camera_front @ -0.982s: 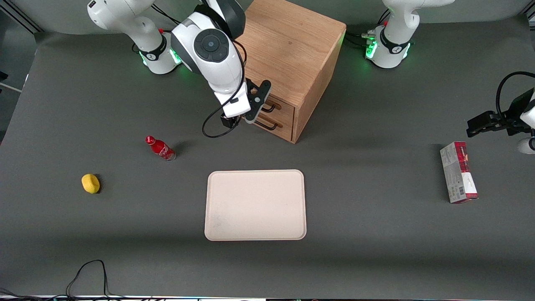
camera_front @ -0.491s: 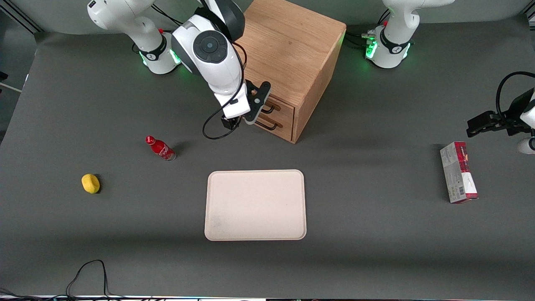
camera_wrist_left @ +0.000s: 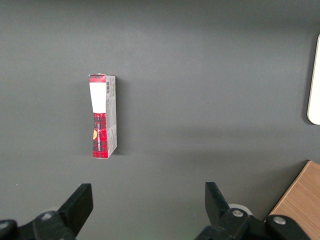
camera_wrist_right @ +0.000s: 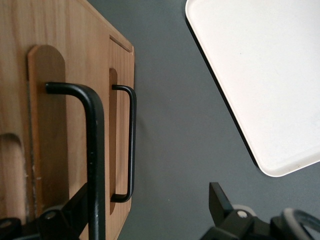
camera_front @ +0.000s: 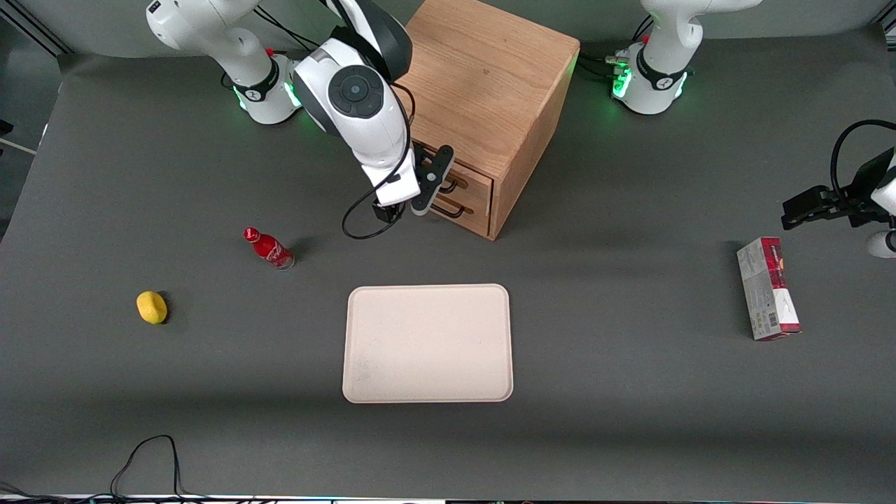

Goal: Open upper drawer
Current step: 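Pull the upper drawer handle outward with the right gripper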

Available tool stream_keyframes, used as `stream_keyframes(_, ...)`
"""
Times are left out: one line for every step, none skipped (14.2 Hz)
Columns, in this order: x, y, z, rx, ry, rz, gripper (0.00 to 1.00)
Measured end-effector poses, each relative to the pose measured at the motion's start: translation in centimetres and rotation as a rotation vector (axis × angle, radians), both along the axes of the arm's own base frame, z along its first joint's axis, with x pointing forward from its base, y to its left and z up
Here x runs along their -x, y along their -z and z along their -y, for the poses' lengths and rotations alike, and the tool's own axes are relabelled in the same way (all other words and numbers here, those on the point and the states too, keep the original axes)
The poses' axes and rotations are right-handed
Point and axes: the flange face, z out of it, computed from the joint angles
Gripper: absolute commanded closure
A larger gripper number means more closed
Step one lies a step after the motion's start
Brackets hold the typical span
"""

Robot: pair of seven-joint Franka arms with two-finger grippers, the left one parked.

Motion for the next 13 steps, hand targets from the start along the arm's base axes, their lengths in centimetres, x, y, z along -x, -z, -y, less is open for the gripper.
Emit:
stream_keyframes(0.0,0.0,0.0,0.000,0.001,0.000,0.00)
stream_keyframes(-0.1,0.0,0.1,0.000,0.003,0.001,0.00)
stream_keyframes(-0.2,0.0,0.3,0.000,0.006,0.001,0.00)
stream_keyframes(-0.5,0.0,0.5,0.001,0.011,0.002,0.00)
stream_keyframes(-0.9,0.1,0.9,0.001,0.021,0.003,0.00)
stream_keyframes(-1.5,0.1,1.4,0.001,0.033,0.004,0.00)
stream_keyframes(-2.2,0.2,2.0,0.001,0.048,0.005,0.00)
stream_keyframes(-2.9,0.3,2.6,0.000,0.060,0.005,0.00)
stream_keyframes(-3.7,0.3,3.1,-0.002,0.065,0.008,0.00)
stream_keyframes(-4.3,0.2,3.5,-0.005,0.067,0.011,0.00)
stream_keyframes(-4.9,0.1,3.9,-0.008,0.071,0.015,0.00)
stream_keyframes(-5.6,0.0,4.3,-0.011,0.078,0.019,0.00)
stream_keyframes(-6.1,-0.1,4.6,-0.014,0.084,0.022,0.00)
